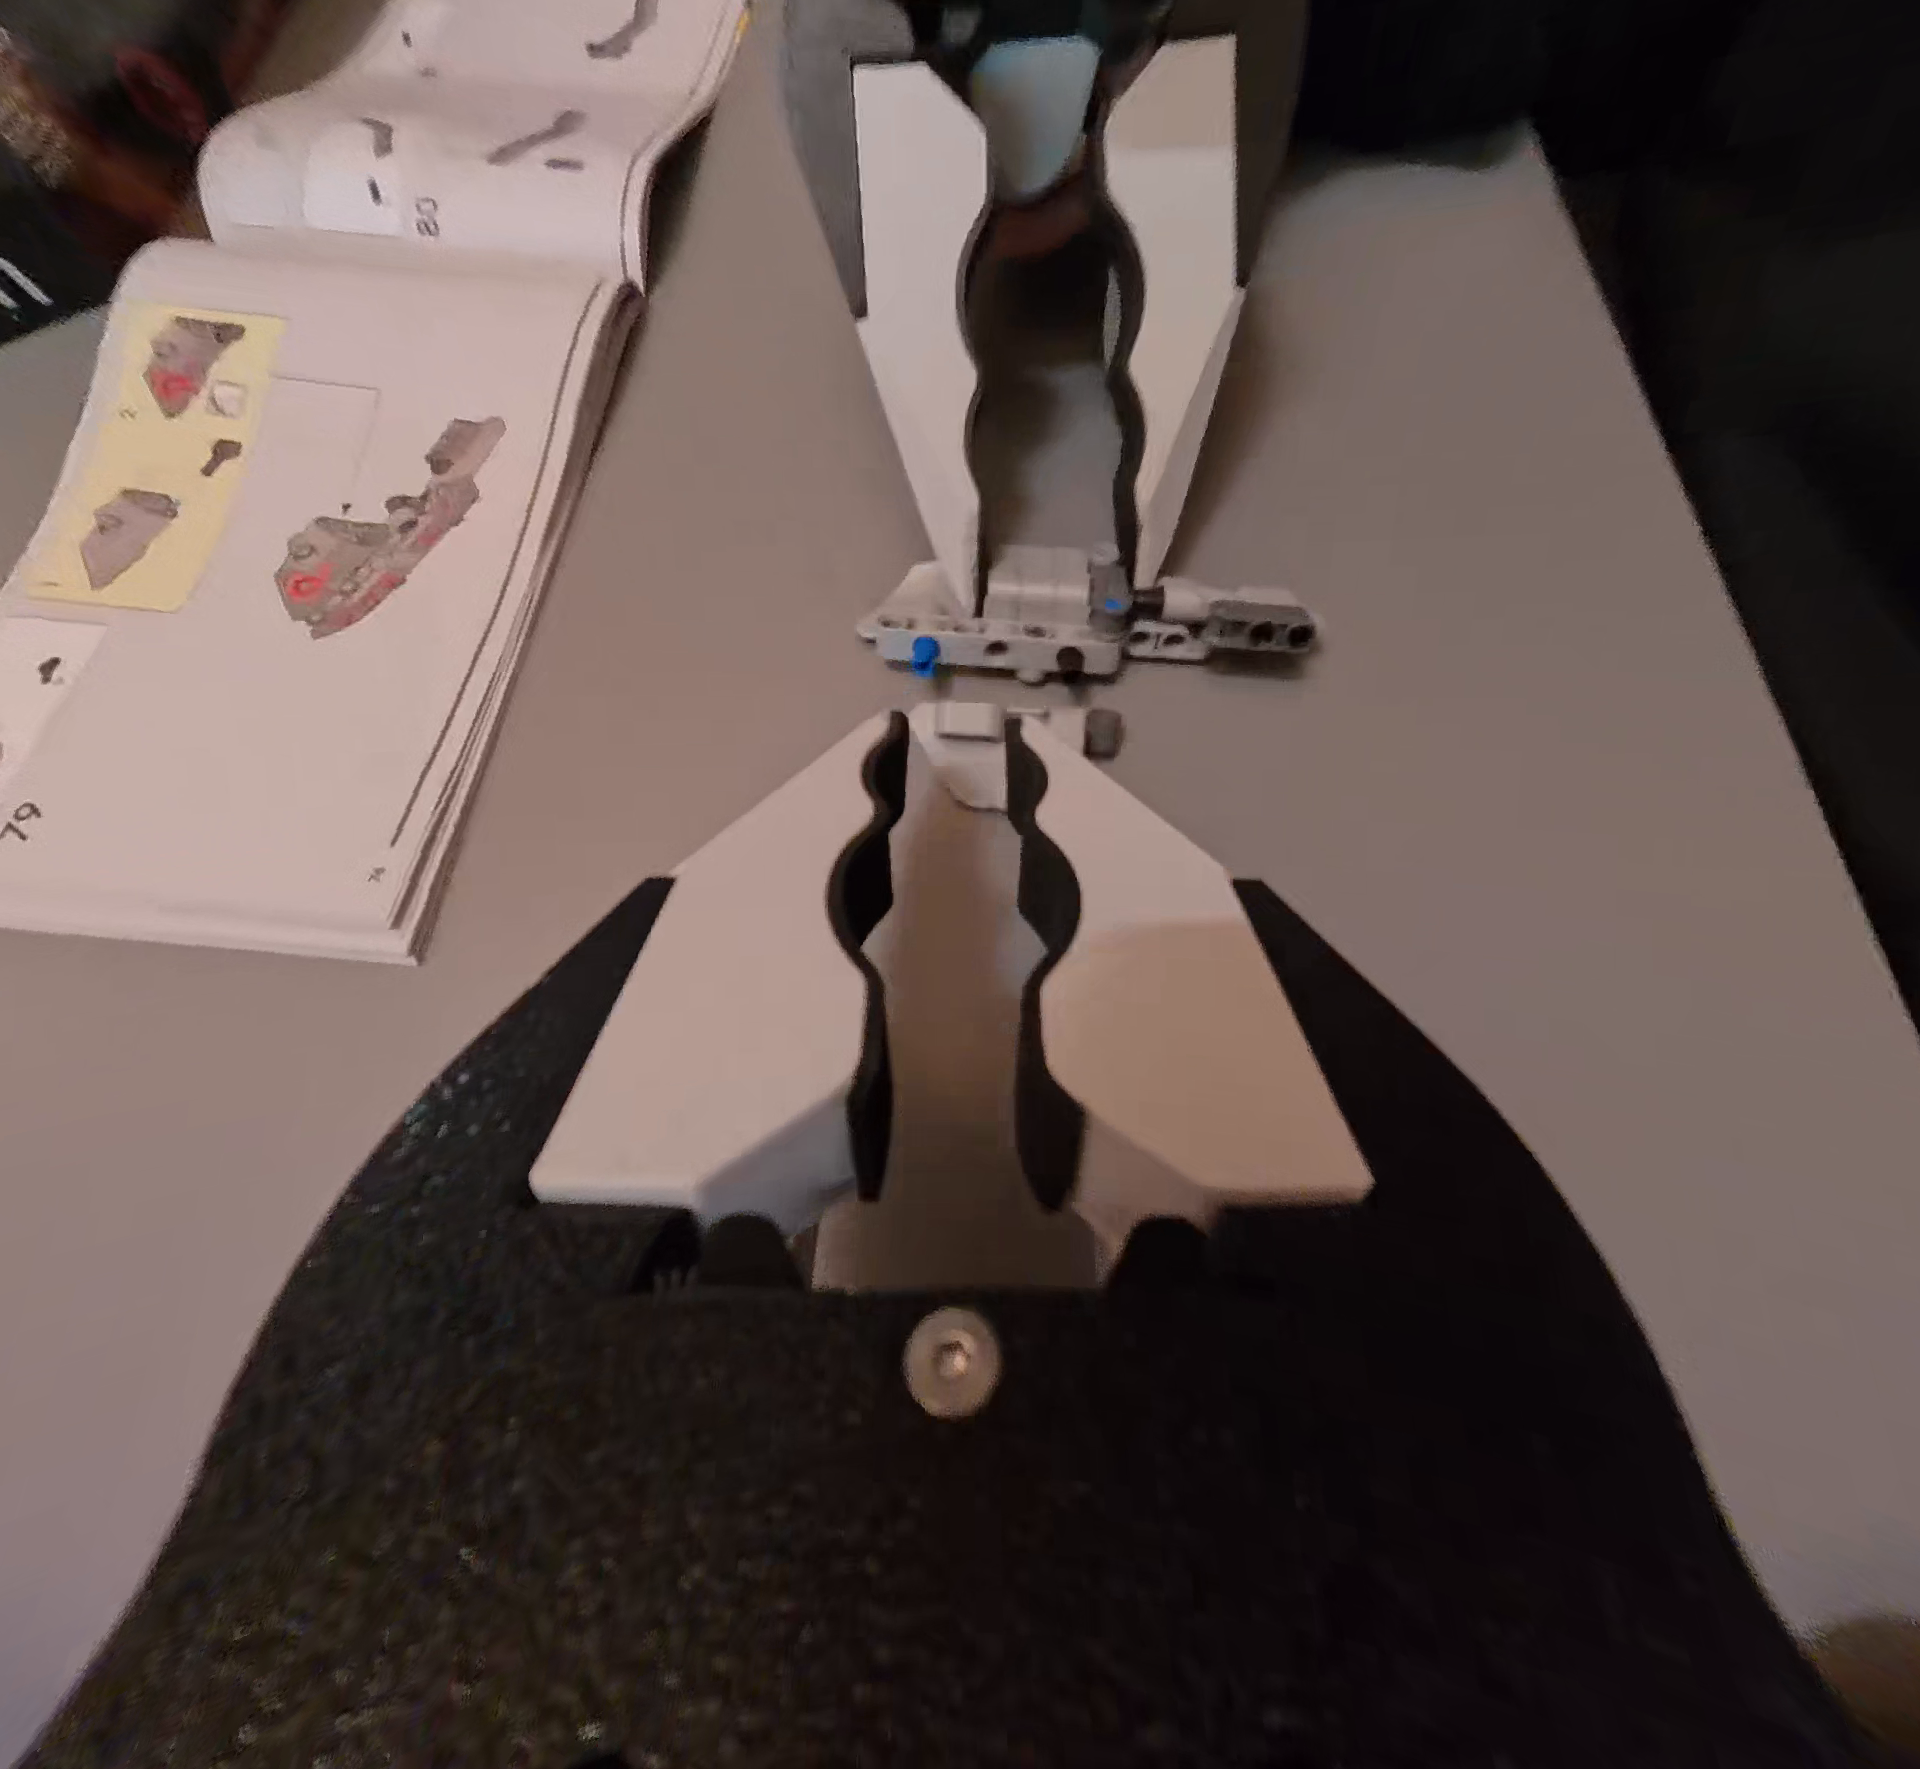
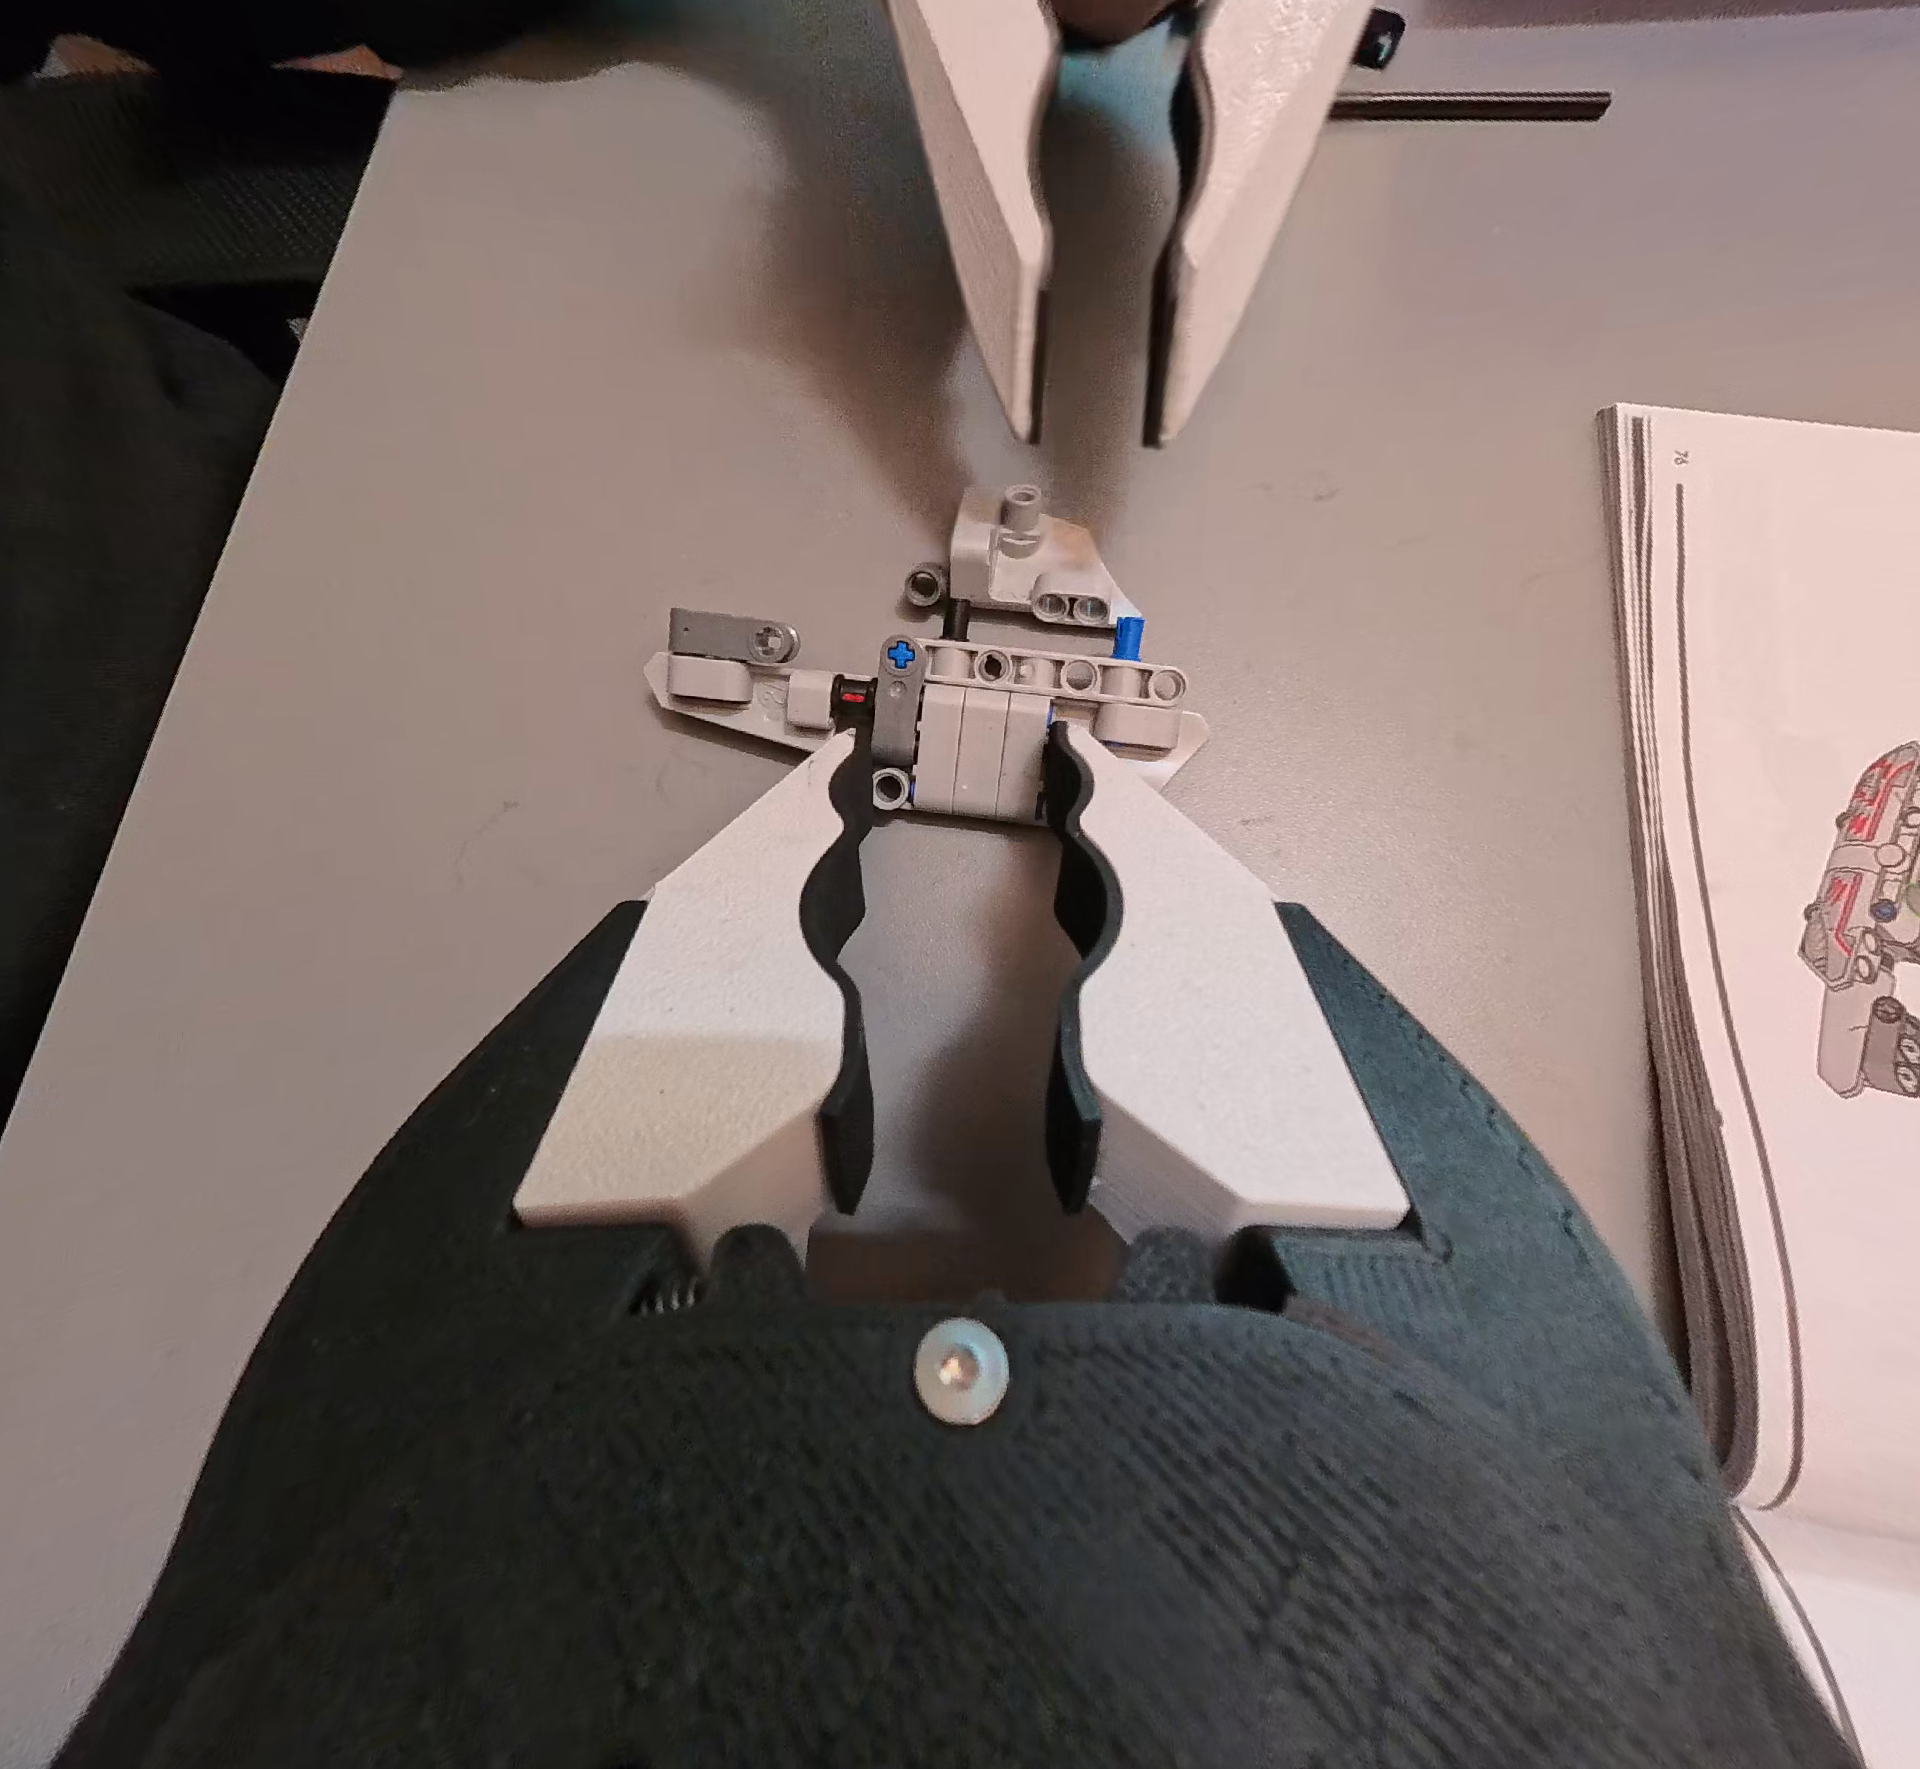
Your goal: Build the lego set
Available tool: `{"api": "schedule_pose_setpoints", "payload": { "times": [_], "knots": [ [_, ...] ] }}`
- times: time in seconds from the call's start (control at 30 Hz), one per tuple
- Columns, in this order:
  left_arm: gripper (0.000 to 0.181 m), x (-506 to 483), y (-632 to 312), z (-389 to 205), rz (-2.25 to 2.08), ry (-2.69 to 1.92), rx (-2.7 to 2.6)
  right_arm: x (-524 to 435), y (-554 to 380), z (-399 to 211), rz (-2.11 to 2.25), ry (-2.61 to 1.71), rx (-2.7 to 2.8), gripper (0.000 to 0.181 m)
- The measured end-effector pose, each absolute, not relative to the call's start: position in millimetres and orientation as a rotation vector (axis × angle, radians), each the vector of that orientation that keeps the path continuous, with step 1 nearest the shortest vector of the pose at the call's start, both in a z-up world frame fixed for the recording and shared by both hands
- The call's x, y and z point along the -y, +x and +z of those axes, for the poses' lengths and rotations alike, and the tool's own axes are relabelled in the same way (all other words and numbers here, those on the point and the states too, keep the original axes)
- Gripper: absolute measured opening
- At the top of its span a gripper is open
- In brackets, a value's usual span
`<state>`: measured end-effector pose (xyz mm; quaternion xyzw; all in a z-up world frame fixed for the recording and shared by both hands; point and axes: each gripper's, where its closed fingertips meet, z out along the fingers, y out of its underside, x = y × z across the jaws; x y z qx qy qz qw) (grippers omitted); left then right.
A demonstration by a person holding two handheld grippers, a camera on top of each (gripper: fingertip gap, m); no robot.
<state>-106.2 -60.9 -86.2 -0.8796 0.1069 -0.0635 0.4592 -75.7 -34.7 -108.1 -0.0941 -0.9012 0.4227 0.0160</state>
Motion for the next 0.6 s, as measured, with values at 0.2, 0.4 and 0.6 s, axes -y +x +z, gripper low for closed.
{"api": "schedule_pose_setpoints", "payload": {
  "times": [0.2, 0.4, 0.6],
  "knots": [
    [0.014, 52.3, -103.1, -109.2, -0.211, -2.275, -0.341, 34.6, -75.6, -108.2, 1.315, -0.292, 2.803, 0.032],
    [0.000, 45.9, -102.4, -109.0, -0.130, -2.278, -0.404, 34.4, -74.9, -108.5, 1.312, -0.268, 2.804, 0.032],
    [0.000, 51.4, -110.2, -103.3, -0.063, -2.359, -0.379, 34.6, -74.5, -108.5, 1.315, -0.252, 2.810, 0.032]
  ]
}}
